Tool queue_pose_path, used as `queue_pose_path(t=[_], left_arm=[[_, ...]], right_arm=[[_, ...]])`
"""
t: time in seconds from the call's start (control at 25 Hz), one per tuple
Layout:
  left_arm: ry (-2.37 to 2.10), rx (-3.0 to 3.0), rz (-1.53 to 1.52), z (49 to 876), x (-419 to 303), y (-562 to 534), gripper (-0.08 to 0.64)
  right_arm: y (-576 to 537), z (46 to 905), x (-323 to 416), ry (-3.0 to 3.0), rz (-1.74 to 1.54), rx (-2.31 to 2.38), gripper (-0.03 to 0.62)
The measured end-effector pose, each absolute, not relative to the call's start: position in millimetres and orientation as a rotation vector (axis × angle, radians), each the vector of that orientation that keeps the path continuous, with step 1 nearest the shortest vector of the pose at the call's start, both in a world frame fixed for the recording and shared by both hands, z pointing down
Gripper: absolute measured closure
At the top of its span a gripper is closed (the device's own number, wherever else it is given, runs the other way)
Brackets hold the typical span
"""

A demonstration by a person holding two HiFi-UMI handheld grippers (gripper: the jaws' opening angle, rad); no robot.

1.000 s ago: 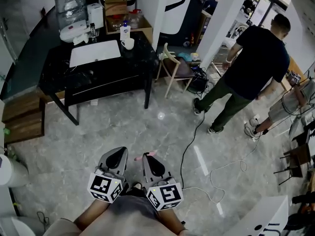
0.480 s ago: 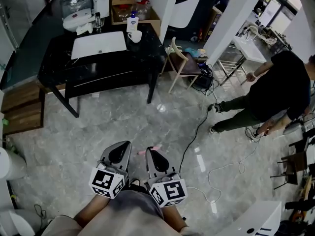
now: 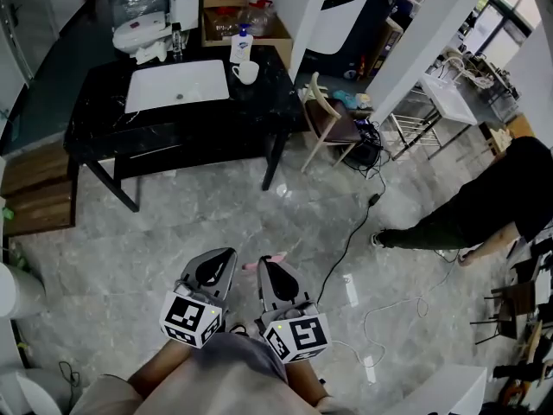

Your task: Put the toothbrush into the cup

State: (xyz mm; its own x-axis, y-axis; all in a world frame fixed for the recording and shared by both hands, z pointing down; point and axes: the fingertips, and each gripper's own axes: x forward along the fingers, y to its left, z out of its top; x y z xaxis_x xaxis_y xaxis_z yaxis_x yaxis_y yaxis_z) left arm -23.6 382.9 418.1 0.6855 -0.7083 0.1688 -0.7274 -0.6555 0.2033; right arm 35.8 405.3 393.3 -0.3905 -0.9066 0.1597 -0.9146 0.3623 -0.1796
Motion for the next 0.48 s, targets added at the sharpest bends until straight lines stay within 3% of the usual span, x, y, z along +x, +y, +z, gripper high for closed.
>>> queue_pose_path(t=[0.48], left_arm=[[-1.059,2.649,0.124,417.4,-33.2,303.2,0.556]], right_arm=[[316.9,388.0,7.6,-2.596,0.399,1.685,0.566]])
